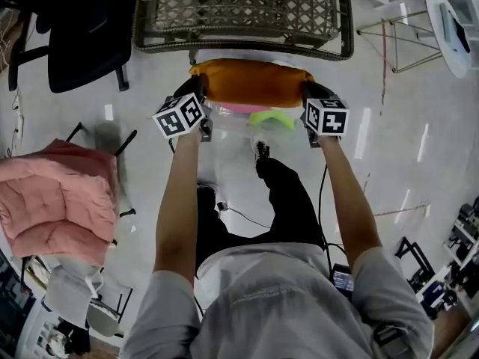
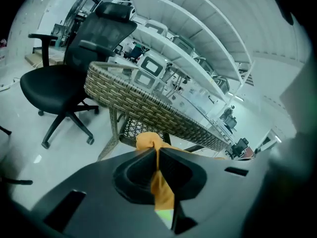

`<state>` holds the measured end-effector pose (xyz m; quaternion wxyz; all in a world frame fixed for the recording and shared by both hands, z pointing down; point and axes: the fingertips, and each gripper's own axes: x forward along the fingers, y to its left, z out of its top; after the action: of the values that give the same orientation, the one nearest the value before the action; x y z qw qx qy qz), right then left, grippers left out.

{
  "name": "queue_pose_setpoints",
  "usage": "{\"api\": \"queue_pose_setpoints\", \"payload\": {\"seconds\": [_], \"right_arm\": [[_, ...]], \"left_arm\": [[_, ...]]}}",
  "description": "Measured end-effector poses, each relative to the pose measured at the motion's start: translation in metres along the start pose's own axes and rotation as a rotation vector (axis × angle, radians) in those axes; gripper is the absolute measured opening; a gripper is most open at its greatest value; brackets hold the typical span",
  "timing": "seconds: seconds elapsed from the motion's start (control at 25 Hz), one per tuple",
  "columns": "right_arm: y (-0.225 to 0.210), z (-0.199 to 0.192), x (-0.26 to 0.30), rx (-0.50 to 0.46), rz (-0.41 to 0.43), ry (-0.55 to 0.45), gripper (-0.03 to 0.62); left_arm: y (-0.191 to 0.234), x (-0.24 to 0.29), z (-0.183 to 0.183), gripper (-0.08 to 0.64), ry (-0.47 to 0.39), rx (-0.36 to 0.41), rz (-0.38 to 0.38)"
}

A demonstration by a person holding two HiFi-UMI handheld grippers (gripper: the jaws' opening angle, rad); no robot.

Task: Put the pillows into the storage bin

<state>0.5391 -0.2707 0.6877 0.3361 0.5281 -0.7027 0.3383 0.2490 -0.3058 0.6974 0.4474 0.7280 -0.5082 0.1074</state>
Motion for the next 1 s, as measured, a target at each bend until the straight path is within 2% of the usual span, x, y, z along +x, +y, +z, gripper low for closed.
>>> {"api": "queue_pose_setpoints", "payload": {"seconds": [0.2,0.44,0.56,0.6,0.64,0.68,0.88,1.0], "right_arm": [[-0.028,-0.019,0.038,0.028,-0.023,0.014,0.035],[-0.047,-0.018,0.065,0.027,-0.037,0.003,0.035],[-0.056,-0.017,0.069,0.025,-0.059,-0.001,0.042],[-0.057,-0.016,0.069,0.027,-0.062,-0.006,0.048],[-0.059,-0.014,0.069,0.03,-0.061,-0.013,0.047],[-0.059,-0.011,0.068,0.033,-0.057,-0.021,0.046],[-0.056,-0.008,0.061,0.053,-0.04,-0.02,0.048],[-0.044,-0.003,0.049,0.085,0.014,-0.008,0.043]], "left_arm": [[0.006,0.051,-0.012,0.037,0.005,0.034,0.01],[0.014,0.08,-0.016,0.043,-0.005,0.027,0.029],[0.016,0.084,-0.018,0.052,-0.01,0.04,0.045],[0.017,0.084,-0.017,0.073,-0.015,0.047,0.046],[0.017,0.084,-0.016,0.132,-0.019,0.052,0.043],[0.016,0.085,-0.015,0.16,-0.021,0.052,0.039],[0.011,0.079,-0.018,0.166,-0.005,0.03,0.043],[0.007,0.064,-0.017,0.166,-0.008,0.006,0.047]]}}
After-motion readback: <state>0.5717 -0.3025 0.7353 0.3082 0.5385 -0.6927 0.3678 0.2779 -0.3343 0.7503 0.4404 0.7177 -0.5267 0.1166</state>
